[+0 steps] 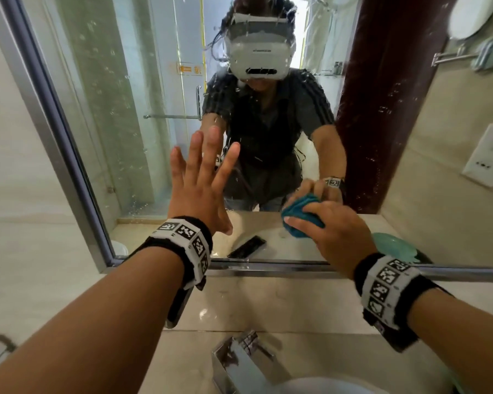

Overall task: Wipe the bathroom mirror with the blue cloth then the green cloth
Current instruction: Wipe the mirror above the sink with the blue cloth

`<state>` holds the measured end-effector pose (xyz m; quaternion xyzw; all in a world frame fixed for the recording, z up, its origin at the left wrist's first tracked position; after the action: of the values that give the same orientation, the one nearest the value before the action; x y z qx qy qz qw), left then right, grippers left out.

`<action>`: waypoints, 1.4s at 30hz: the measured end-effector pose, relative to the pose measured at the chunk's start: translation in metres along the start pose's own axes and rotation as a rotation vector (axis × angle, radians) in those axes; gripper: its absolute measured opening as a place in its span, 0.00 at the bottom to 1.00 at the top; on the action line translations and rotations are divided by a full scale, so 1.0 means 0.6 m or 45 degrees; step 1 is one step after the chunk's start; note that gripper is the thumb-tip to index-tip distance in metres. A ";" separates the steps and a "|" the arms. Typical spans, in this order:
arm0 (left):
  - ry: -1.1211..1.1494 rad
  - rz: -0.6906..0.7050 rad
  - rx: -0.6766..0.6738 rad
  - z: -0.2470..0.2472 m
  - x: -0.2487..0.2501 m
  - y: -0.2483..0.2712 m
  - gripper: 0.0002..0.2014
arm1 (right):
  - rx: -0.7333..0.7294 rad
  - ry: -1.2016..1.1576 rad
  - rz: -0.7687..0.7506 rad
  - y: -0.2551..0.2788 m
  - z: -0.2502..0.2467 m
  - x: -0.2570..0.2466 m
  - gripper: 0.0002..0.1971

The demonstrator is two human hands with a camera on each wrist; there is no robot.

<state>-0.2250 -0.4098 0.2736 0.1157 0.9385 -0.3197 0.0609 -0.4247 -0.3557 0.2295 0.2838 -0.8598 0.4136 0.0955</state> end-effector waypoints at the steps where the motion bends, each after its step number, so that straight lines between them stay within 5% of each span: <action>1: 0.004 -0.001 -0.002 -0.001 0.001 0.000 0.80 | 0.118 -0.002 0.134 -0.010 -0.028 0.029 0.20; 4: -0.005 0.001 -0.004 -0.002 0.002 0.000 0.80 | 0.384 -0.057 0.479 -0.022 -0.086 0.084 0.20; 6: -0.002 -0.002 -0.006 -0.002 0.002 -0.001 0.80 | 0.403 -0.029 0.521 -0.021 -0.089 0.079 0.20; 9: -0.006 -0.009 -0.024 -0.001 0.003 0.000 0.78 | 0.174 -0.079 0.422 0.005 -0.025 0.032 0.14; 13: -0.023 -0.017 -0.026 -0.002 0.003 0.000 0.77 | -0.312 -0.050 -0.035 0.057 0.071 -0.059 0.31; 16: -0.029 -0.021 -0.032 -0.002 0.003 0.000 0.77 | -0.180 -0.053 -0.072 0.036 0.052 -0.060 0.26; 22: -0.080 -0.026 -0.038 -0.009 0.005 0.004 0.75 | 0.098 -0.123 0.298 -0.069 0.001 -0.050 0.33; 26: -0.164 0.018 -0.069 -0.017 0.002 0.011 0.73 | -0.079 -0.059 -0.032 -0.055 0.056 -0.139 0.29; 29: -0.153 0.116 -0.127 -0.028 -0.003 0.018 0.69 | -0.284 -0.091 -0.089 -0.041 0.080 -0.162 0.26; 32: -0.092 0.218 -0.212 -0.042 -0.015 0.028 0.63 | -0.346 -0.171 0.027 -0.059 0.055 -0.156 0.21; 36: 0.158 0.176 -0.349 -0.066 -0.037 0.037 0.52 | -0.359 -0.625 0.439 -0.088 -0.001 -0.107 0.18; 42: 0.844 0.046 -0.479 -0.143 -0.055 0.049 0.39 | -0.118 -1.113 0.774 -0.139 -0.118 -0.073 0.12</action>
<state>-0.1889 -0.3407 0.3302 0.2159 0.9474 -0.0858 -0.2202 -0.3464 -0.3250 0.3117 0.1630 -0.8802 0.2274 -0.3833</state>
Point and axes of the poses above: each hand's wrist, its own y-axis away from the middle knuckle, its own z-axis out of the palm, x = y × z, the point moved 7 cm from there along -y, towards the middle knuckle, and after that the axes turned 2 degrees about -z, right-handed, at the moved point
